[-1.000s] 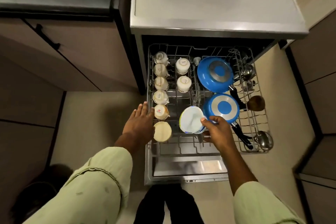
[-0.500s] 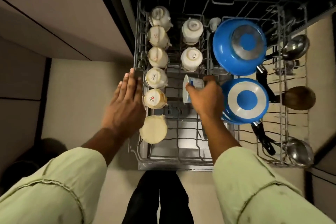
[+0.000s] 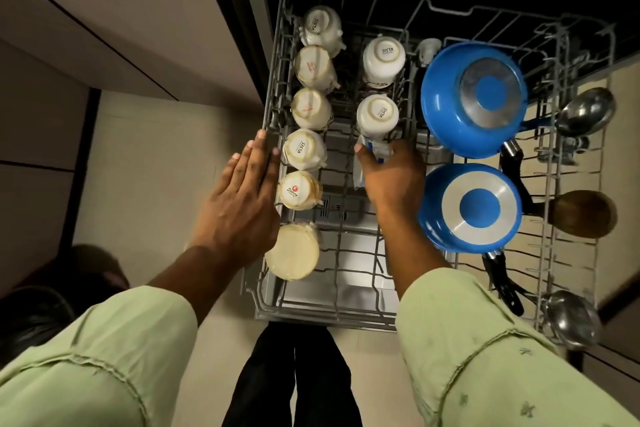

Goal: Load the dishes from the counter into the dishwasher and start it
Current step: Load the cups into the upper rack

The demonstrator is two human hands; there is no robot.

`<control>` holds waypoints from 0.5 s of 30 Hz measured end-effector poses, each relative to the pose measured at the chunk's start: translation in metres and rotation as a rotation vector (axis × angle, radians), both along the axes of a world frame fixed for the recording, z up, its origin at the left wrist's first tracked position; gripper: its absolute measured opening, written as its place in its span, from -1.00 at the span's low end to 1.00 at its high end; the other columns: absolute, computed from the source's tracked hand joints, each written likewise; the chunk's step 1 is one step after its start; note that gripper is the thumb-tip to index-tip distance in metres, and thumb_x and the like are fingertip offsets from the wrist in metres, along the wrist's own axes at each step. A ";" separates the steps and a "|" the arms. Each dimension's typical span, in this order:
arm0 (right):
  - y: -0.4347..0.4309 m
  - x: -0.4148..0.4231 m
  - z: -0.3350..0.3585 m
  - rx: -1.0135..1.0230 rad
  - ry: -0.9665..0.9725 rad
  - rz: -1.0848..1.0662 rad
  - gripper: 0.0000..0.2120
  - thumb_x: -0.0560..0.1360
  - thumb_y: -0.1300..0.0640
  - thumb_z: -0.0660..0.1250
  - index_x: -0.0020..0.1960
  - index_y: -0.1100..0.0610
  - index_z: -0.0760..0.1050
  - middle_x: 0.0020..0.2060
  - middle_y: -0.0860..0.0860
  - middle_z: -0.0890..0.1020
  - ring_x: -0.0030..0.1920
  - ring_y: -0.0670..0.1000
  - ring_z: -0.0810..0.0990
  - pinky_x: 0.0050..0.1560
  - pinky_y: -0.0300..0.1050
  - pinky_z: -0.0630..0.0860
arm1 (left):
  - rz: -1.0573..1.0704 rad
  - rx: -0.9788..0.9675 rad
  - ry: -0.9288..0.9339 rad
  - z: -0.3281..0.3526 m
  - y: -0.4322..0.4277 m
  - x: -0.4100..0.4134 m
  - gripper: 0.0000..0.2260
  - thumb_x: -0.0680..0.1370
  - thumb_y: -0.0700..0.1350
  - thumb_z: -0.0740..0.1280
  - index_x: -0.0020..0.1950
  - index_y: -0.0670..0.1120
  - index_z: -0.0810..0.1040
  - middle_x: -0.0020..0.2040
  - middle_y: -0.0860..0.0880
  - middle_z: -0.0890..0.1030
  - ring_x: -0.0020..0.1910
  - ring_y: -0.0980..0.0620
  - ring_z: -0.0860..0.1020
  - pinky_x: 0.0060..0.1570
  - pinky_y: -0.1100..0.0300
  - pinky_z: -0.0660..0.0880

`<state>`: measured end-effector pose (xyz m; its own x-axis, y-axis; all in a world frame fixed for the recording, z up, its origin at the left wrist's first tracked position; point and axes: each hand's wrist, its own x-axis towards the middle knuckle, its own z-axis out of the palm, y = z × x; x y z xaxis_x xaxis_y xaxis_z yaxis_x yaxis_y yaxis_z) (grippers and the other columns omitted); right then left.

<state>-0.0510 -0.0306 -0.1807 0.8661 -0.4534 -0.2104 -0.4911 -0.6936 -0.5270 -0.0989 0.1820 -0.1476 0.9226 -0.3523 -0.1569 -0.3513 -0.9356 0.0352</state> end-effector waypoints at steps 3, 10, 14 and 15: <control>0.000 0.000 0.002 0.035 -0.011 -0.001 -0.44 0.46 -0.22 0.41 0.23 0.20 0.51 0.11 0.13 0.62 0.12 0.12 0.59 -0.07 -0.20 0.41 | -0.003 0.002 0.003 0.000 0.000 0.000 -0.36 0.55 0.03 0.03 0.55 -0.31 0.17 0.54 -0.30 -0.02 0.52 -0.21 0.08 0.46 -0.09 0.11; -0.001 -0.008 0.009 0.090 0.002 -0.022 -0.48 0.46 -0.11 0.44 0.28 0.17 0.47 0.15 0.11 0.60 0.14 0.10 0.58 -0.09 -0.22 0.38 | -0.007 0.004 -0.007 0.000 0.000 0.000 -0.36 0.55 0.03 0.01 0.55 -0.30 0.18 0.53 -0.30 -0.02 0.52 -0.21 0.09 0.46 -0.10 0.12; -0.003 -0.012 0.018 0.104 0.060 -0.066 -0.53 0.53 -0.01 0.39 0.35 0.14 0.40 0.22 0.12 0.56 0.19 0.11 0.56 -0.06 -0.23 0.37 | -0.004 0.001 0.026 0.002 0.000 0.000 -0.35 0.55 0.05 -0.01 0.56 -0.28 0.15 0.53 -0.29 -0.05 0.53 -0.24 0.11 0.47 -0.10 0.12; -0.004 -0.013 0.019 0.092 0.066 -0.077 -0.55 0.54 0.02 0.38 0.36 0.14 0.39 0.23 0.12 0.55 0.20 0.12 0.56 -0.05 -0.23 0.37 | 0.000 0.001 0.043 0.003 0.000 0.000 -0.35 0.56 0.06 -0.03 0.57 -0.28 0.13 0.53 -0.28 -0.06 0.54 -0.24 0.11 0.48 -0.10 0.11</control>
